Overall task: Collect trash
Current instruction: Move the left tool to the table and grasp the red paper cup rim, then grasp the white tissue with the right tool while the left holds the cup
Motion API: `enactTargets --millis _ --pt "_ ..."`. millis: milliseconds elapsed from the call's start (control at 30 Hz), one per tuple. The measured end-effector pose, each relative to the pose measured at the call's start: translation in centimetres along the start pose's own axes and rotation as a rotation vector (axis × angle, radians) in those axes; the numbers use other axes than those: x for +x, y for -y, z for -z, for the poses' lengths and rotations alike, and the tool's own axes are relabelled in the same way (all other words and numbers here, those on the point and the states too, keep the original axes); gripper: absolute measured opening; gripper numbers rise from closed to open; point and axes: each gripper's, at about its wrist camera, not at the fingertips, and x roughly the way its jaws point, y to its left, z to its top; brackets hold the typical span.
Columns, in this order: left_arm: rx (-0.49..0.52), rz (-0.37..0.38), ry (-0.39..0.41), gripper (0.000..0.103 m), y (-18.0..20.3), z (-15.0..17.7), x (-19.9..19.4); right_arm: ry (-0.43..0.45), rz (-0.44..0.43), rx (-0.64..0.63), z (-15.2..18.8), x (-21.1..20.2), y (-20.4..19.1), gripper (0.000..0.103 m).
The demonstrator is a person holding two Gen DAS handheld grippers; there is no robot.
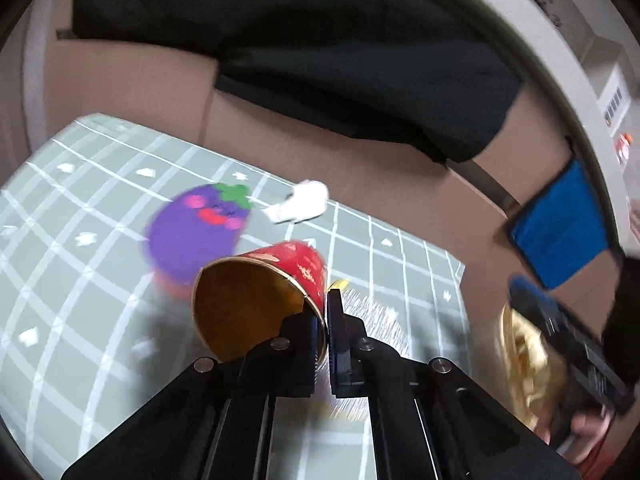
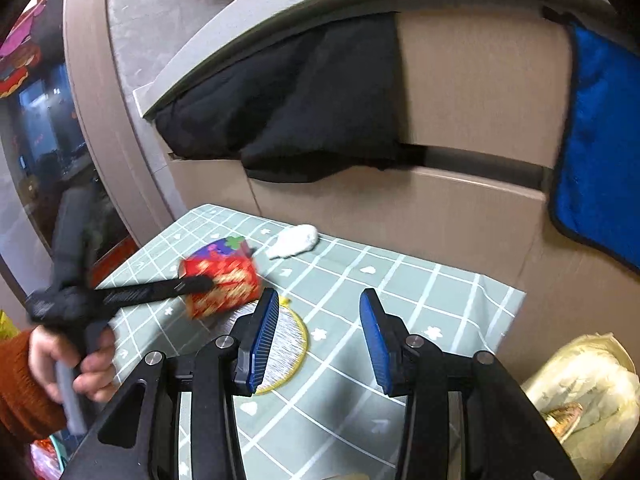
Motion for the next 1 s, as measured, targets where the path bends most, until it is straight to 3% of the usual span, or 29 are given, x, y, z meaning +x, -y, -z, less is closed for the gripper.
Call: enactTargets --millis 167,367,500,767,1000 --pt "0.039 -0.066 0.062 0.004 -1.9 2.2 -5.3 -0.001 -0.012 -0.059 -1.2 2.3 -3.5 0.039" --pt "0.043 -0.143 0.102 0.004 -5.3 3.1 -7.9 -0.021 0.0 -0.075 -3.5 7.5 -6.3 0.041" --pt "0.01 -0.117 0.085 0.004 -7.6 3.5 -8.5 -0.066 0.054 -0.099 -4.4 11.8 -6.8 0.041" --pt "0.023 -0.121 0.122 0.004 -9.3 3.4 -8.8 -0.144 0.147 -0.092 -5.3 19.0 -6.0 0.041" --pt "0.002 -0.118 0.148 0.004 -9.9 3.5 -8.8 -0.248 0.151 -0.008 -5.1 22.7 -4.2 0.042"
